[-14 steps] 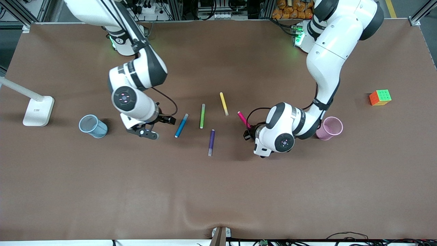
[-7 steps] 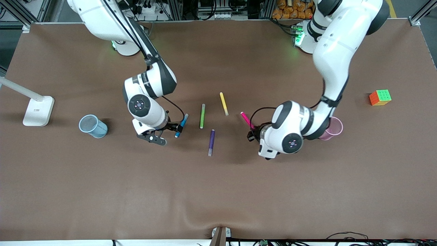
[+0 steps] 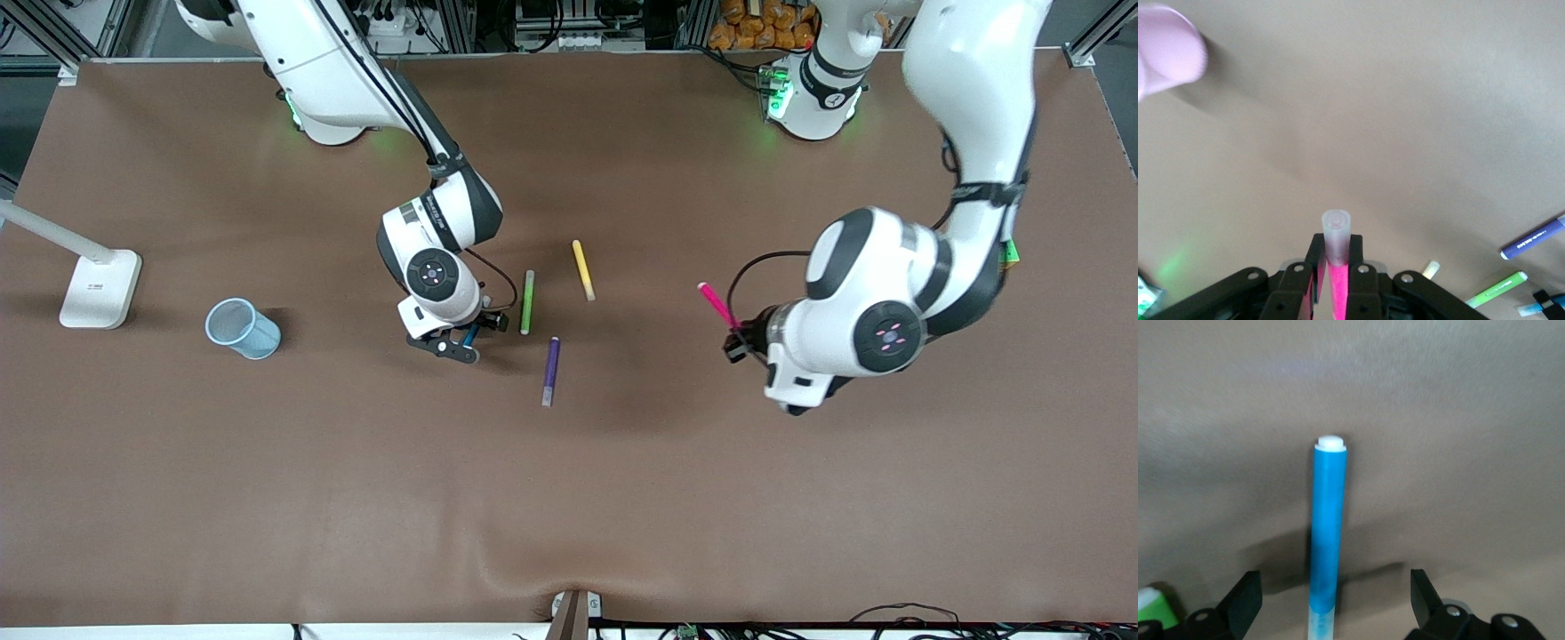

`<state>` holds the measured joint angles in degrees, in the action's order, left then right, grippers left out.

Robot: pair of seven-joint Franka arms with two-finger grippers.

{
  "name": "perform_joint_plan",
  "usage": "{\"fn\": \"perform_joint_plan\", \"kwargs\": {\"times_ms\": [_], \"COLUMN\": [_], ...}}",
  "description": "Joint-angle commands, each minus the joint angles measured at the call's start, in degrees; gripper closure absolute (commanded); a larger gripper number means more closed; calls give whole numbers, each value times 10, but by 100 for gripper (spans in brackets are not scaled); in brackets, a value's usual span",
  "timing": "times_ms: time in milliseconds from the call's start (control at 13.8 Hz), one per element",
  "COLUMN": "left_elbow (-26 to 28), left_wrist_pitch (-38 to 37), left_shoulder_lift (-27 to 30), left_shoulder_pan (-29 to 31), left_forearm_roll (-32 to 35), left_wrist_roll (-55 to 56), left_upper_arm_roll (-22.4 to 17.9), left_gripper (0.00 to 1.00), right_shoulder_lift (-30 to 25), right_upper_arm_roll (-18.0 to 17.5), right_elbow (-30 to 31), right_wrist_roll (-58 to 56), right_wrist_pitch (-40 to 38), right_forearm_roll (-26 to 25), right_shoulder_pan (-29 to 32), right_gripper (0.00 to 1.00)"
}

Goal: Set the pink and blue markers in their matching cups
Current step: 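Carry the pink marker to the pink cup while the right gripper carries blue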

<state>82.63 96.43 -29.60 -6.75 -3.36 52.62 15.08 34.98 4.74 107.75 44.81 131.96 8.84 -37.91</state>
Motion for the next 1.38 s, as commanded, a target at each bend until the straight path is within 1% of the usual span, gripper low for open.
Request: {"fn": "perform_joint_plan", "kwargs": {"times_ms": [0, 145, 218, 363, 435, 508, 580, 726, 798, 871, 943, 1161, 1233, 1306], "left_elbow": [32, 62, 81, 134, 175, 214, 247, 300, 323, 348, 373, 418, 422, 423], "left_wrist_pitch": [-11, -7, -3, 27, 63, 98, 129, 191, 225, 261, 302, 383, 395, 402], "left_shoulder_lift": [57, 102, 124, 171, 202, 225, 242, 263, 266, 273, 277, 275, 270, 261], "left_shoulder_pan": [33, 51, 68, 116, 140, 162, 177, 182, 187, 195, 196, 196, 197, 200], "left_forearm_roll": [29, 67, 83, 85, 85, 85, 84, 83, 85, 85, 85, 99, 121, 151], "left_wrist_roll": [-22, -28, -54, -122, -152, -184, -196, -197, -197, -200, -205, -208, -208, -208], "left_upper_arm_roll": [1, 2, 3, 6, 7, 7, 7, 7, 7, 7, 7, 6, 5, 5], "left_gripper": [100, 100, 100, 100, 100, 100, 100, 100, 100, 100, 100, 100, 100, 100], "right_shoulder_lift": [-7, -13, -15, -18, -18, -18, -22, -22, -22, -22, -23, -28, -37, -47], "right_upper_arm_roll": [-2, -3, -3, -6, -6, -6, -6, -6, -6, -6, -6, -5, -4, 1], "right_elbow": [11, 10, 9, 11, 16, 17, 22, 23, 23, 23, 22, 12, 11, 5], "right_wrist_roll": [6, 6, 6, 7, 6, 7, 6, 7, 6, 6, 6, 3, 4, 4], "right_wrist_pitch": [1, -7, -20, -22, -21, -22, -21, -18, -18, -17, -18, -25, -30, -55], "right_forearm_roll": [10, 10, 10, 10, 10, 10, 10, 10, 10, 10, 10, 10, 10, 9], "right_shoulder_pan": [-4, -5, -5, -6, -8, -12, -15, -15, -15, -15, -15, -8, -6, -5], "right_gripper": [31, 44, 45, 45, 48, 58, 62, 62, 74, 90, 100, 100, 100, 100]}}
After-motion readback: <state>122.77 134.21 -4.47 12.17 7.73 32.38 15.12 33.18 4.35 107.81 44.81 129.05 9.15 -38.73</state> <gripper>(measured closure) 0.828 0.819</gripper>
